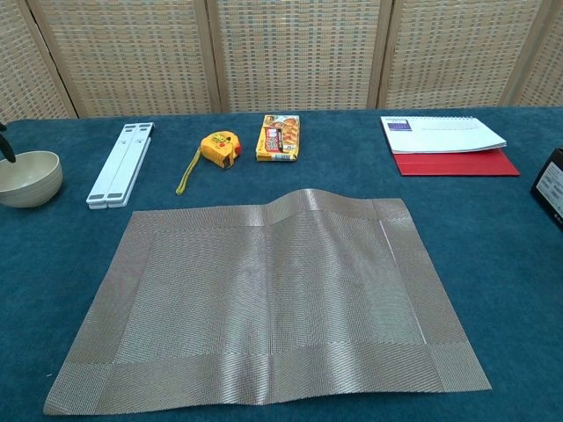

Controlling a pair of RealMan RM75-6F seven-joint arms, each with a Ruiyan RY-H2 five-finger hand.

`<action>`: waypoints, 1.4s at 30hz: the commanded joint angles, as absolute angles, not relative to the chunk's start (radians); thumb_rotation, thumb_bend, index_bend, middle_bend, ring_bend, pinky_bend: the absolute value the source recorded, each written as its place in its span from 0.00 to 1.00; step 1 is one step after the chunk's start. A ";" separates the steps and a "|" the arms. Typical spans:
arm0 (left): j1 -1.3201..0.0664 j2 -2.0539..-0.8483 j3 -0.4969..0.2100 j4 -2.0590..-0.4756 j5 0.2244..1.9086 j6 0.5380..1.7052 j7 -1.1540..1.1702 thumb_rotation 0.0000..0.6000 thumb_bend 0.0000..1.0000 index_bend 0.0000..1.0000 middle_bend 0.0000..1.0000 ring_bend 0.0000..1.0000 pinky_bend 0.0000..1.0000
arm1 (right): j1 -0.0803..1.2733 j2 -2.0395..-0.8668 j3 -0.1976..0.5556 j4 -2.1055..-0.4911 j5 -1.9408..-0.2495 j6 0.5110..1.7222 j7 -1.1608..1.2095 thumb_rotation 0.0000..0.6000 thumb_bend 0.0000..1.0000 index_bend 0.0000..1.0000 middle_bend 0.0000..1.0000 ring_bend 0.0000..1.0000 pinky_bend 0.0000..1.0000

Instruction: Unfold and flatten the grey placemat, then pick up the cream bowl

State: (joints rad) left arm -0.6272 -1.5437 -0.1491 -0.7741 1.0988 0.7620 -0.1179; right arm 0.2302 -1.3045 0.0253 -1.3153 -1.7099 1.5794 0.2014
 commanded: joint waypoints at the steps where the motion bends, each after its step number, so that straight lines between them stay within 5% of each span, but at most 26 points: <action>1: -0.644 -1.576 -0.150 -0.730 1.127 0.733 -0.140 1.00 0.14 0.40 0.00 0.00 0.00 | 0.230 -1.305 0.025 -1.313 -1.709 1.578 0.201 1.00 0.00 0.08 0.00 0.00 0.00; 10: -0.659 -1.608 -0.150 -0.678 1.143 0.682 -0.127 1.00 0.35 0.53 0.00 0.00 0.00 | 0.232 -1.307 0.026 -1.309 -1.704 1.572 0.208 1.00 0.00 0.08 0.00 0.00 0.00; 21: -0.631 -1.564 -0.164 -0.756 1.164 0.748 -0.105 1.00 0.39 0.69 0.00 0.00 0.00 | 0.233 -1.305 0.024 -1.312 -1.709 1.575 0.218 1.00 0.00 0.08 0.00 0.00 0.00; 36: -0.603 -1.354 -0.133 -1.225 1.329 0.965 0.045 1.00 0.42 0.71 0.00 0.00 0.00 | 0.232 -1.301 0.023 -1.319 -1.714 1.582 0.222 1.00 0.00 0.08 0.00 0.00 0.00; 42: -0.683 -1.313 -0.079 -1.432 1.469 0.911 0.160 1.00 0.42 0.71 0.00 0.00 0.00 | 0.233 -1.301 0.022 -1.320 -1.715 1.581 0.220 1.00 0.00 0.08 0.00 0.00 0.00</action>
State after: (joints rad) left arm -0.6352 -1.3421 -0.1135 -1.3428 1.4080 0.9353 0.0873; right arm 0.2326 -1.3011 0.0221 -1.3204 -1.7151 1.5805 0.2197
